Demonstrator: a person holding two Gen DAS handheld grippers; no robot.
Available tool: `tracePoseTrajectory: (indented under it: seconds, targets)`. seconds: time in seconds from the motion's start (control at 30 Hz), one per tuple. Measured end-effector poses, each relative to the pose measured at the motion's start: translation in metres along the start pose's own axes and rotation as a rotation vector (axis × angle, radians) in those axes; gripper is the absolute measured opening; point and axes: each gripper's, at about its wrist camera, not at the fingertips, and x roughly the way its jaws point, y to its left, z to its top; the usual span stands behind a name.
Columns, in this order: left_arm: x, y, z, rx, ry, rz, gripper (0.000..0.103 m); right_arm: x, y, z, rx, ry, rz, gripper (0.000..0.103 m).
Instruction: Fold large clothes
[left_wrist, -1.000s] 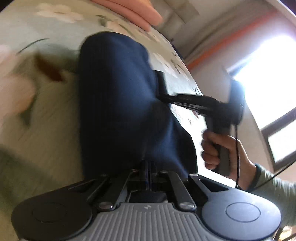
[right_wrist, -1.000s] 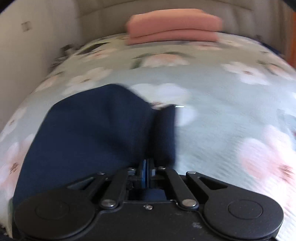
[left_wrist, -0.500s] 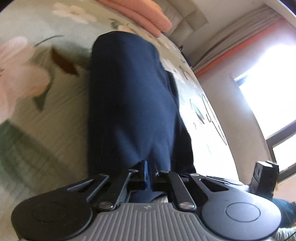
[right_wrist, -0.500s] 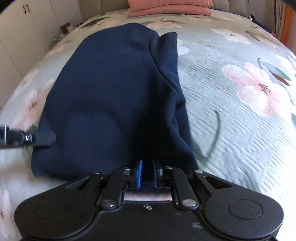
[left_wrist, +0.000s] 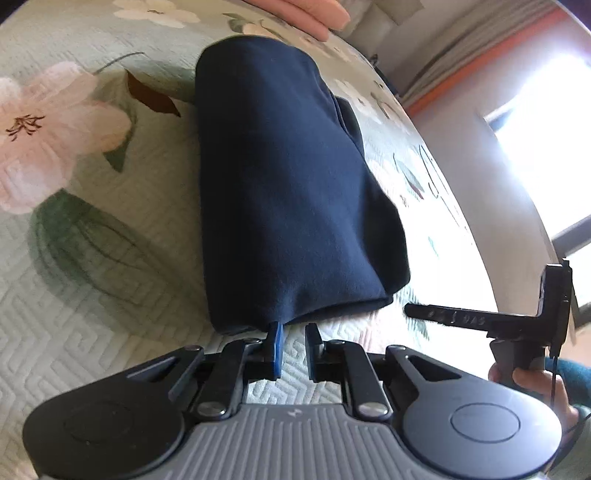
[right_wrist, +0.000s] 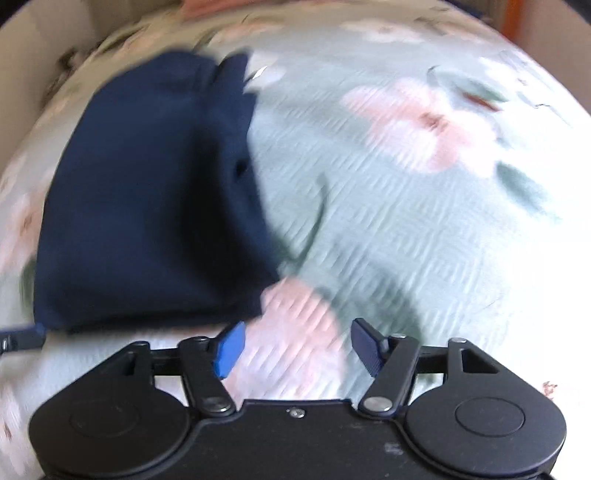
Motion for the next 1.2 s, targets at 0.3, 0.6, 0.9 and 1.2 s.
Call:
tracePoseTrajectory:
  seconds: [0.3, 0.6, 0.9, 1.2]
  targets:
    - [-0.038, -0.005, 0.067, -0.011, -0.249, -0.032, 0.079, 0.025, 0.015, 0.073, -0.020, -0.231, 0.285, 0.099]
    - [0.025, 0.039, 0.115, -0.113, -0.194, 0.051, 0.078, 0.106, -0.001, 0.097, 0.113, -0.142, 0.440, 0.099]
    - [0.059, 0.065, 0.107, -0.222, -0.180, -0.107, 0.093, 0.121, -0.014, 0.085, 0.188, -0.109, 0.638, 0.087]
    - [0.048, 0.045, 0.079, -0.161, -0.341, -0.132, 0.053, 0.091, 0.005, 0.079, 0.220, -0.100, 0.659, 0.052]
